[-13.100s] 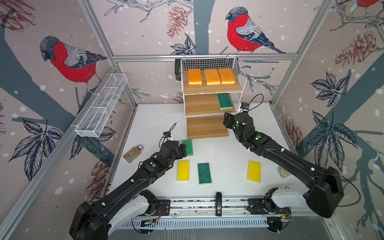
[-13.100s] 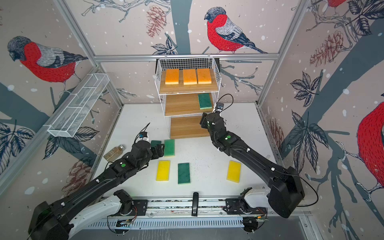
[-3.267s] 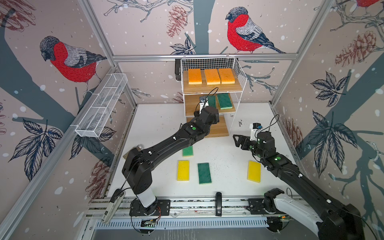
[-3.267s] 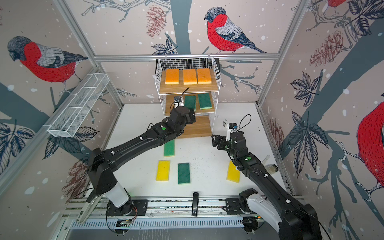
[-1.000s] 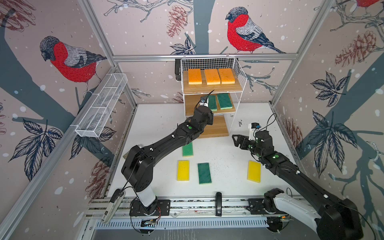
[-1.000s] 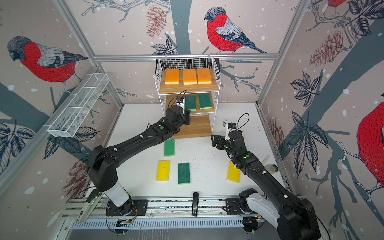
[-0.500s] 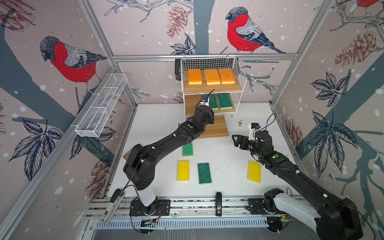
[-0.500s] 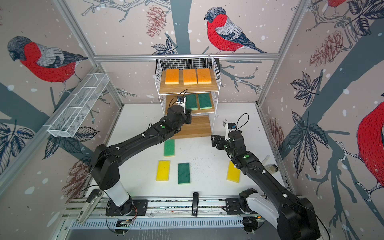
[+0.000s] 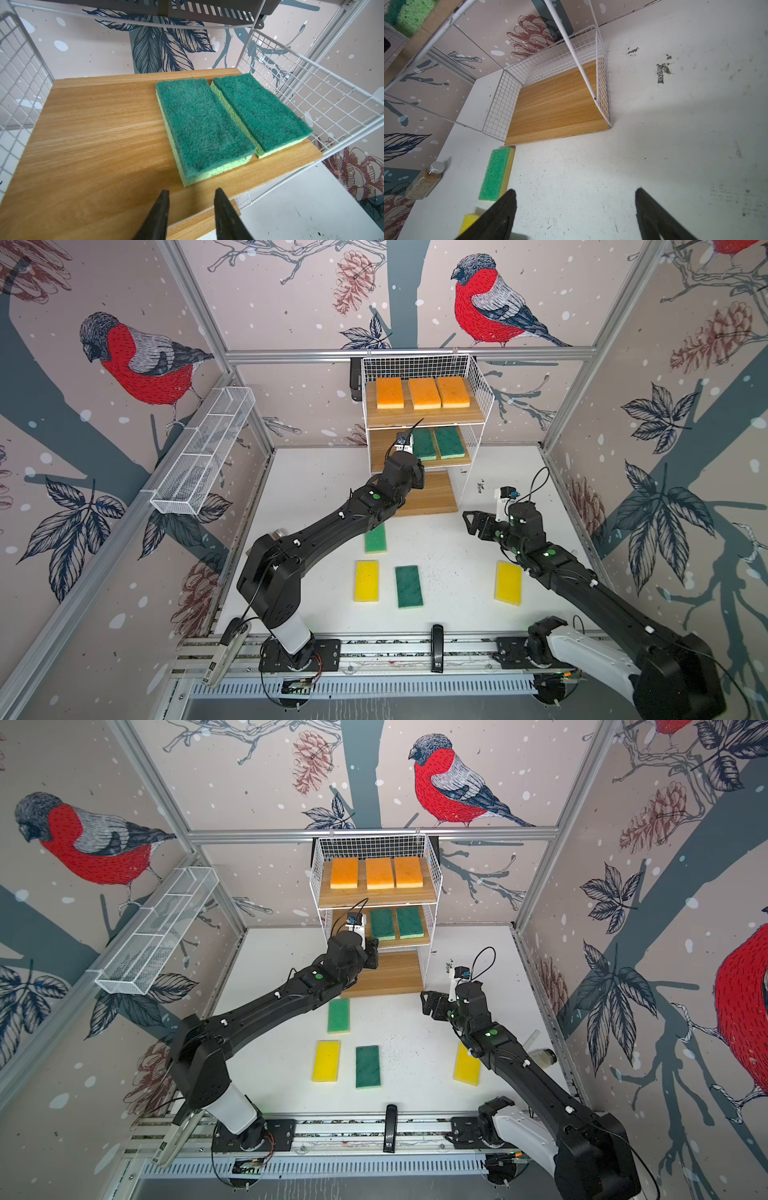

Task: Place and organize the cleaning sponges onto the shelf
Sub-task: 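Push the pad deeper onto the middle shelf with the left gripper, then withdraw the left gripper while the right gripper moves over the table pads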

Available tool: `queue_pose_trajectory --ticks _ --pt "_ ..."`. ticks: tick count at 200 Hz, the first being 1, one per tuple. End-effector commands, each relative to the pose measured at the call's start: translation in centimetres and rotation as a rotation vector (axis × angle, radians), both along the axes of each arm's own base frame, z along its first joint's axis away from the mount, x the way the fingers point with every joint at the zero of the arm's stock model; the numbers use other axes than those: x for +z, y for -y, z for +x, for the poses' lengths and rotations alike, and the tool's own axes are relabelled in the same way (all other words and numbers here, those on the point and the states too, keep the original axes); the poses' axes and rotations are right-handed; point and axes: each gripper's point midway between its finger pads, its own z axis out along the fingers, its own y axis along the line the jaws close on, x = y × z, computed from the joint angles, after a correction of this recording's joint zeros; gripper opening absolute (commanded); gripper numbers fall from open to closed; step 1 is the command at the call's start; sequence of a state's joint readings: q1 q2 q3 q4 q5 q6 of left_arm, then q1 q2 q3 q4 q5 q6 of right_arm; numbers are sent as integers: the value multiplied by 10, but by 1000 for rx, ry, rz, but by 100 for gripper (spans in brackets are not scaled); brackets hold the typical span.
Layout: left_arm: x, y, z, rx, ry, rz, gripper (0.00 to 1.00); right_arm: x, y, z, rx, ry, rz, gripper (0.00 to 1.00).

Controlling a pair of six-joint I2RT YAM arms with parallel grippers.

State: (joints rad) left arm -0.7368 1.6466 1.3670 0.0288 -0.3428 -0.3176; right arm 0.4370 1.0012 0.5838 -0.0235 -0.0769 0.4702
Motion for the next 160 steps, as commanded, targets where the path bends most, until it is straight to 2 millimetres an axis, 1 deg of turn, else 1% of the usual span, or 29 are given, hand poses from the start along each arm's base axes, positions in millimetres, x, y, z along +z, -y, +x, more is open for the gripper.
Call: queue_pose_trajectory --ticks 1,44,72,78,87,117,138,155,160 --pt "12 -4 -5 -6 28 -19 37 5 -4 1 -5 19 10 88" --pt "23 -21 -23 -7 41 -6 40 5 -15 -6 2 16 1 88" --pt "30 -37 -37 2 51 -7 41 6 -23 -13 1 14 -12 88" --pt "28 -40 -40 7 48 -2 41 5 -25 -15 3 13 -14 88" --pt "31 -46 -45 13 54 -5 41 5 -28 -17 2 13 -18 88" --pt "25 -63 -59 30 52 -2 44 0 -34 -26 2 -5 -18 88" --pt "13 -76 -68 56 37 7 45 -6 -39 -34 3 -17 -17 88" --pt "8 -88 -75 81 35 8 46 -11 -42 -39 -6 -26 -25 87" --pt "11 -90 -77 85 43 2 47 -12 -42 -40 -10 -27 -29 87"
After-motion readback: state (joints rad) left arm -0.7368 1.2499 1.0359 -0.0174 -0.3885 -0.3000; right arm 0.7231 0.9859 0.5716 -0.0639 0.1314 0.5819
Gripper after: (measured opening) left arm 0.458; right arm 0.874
